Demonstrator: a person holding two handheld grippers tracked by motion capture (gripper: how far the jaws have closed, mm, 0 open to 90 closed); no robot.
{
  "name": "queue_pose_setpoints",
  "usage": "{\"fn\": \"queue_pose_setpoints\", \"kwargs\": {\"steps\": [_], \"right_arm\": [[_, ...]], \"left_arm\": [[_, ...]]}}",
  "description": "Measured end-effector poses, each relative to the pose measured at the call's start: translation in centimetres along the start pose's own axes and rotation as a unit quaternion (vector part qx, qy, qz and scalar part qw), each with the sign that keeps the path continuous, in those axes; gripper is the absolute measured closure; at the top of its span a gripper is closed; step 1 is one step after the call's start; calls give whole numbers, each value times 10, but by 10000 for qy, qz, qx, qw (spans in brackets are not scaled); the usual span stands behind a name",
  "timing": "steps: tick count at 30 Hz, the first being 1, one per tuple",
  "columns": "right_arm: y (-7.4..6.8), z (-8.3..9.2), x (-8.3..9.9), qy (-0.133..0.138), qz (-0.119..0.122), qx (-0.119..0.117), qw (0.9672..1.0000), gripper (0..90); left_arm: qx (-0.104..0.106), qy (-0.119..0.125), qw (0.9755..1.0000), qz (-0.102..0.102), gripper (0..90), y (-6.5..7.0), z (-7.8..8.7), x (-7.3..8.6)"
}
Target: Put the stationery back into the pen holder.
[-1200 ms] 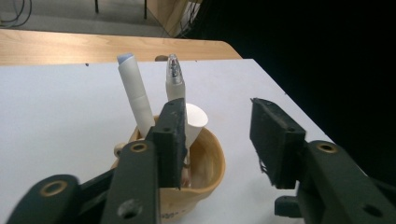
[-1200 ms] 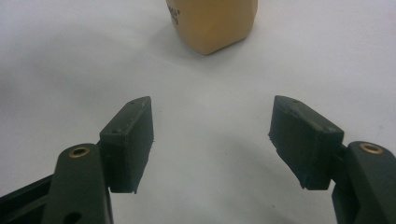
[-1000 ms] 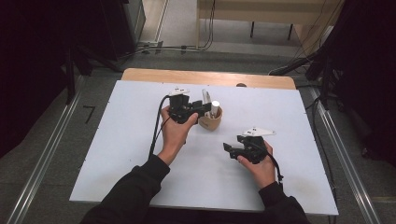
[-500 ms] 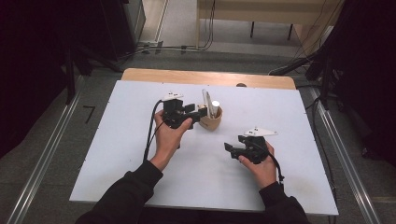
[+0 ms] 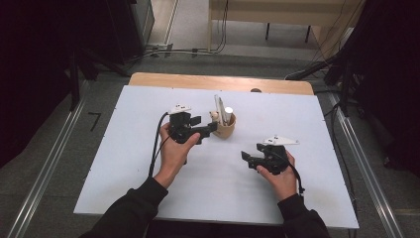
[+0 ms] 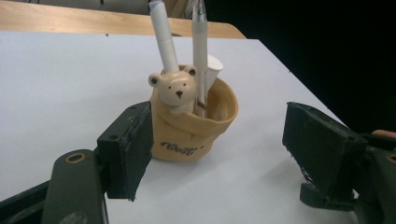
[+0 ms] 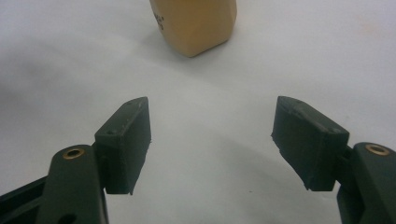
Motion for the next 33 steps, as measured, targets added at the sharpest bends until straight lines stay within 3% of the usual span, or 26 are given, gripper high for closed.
{"fn": "queue_pose_setpoints", "kwargs": {"steps": [8,17,21,33], "right_arm": [[3,6,0,29,-48,0,10000,249],[7,10,3,20,-65,82,9999,215],[9,12,4,17,-84,128,9999,192],[13,18,9,11,-104,159,9998,183]], "left_arm": [[-77,-37,10000,-23,234,-5,12,12],[-114,-246,9996,7,196,-10,22,33],[-316,-253,9991,-96,185,-16,26,38],[-481,-332,9983,-13,174,-28,39,52]]}}
Point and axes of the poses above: each handheld gripper's, and its own axes: z roughly backward along the jaws, x roughly out of its underside, y roughly to its right, the point moved 9 cm from there along -z, roughly forward along the jaws, and after that the axes turned 9 degrees about x, right-handed, at the moved point
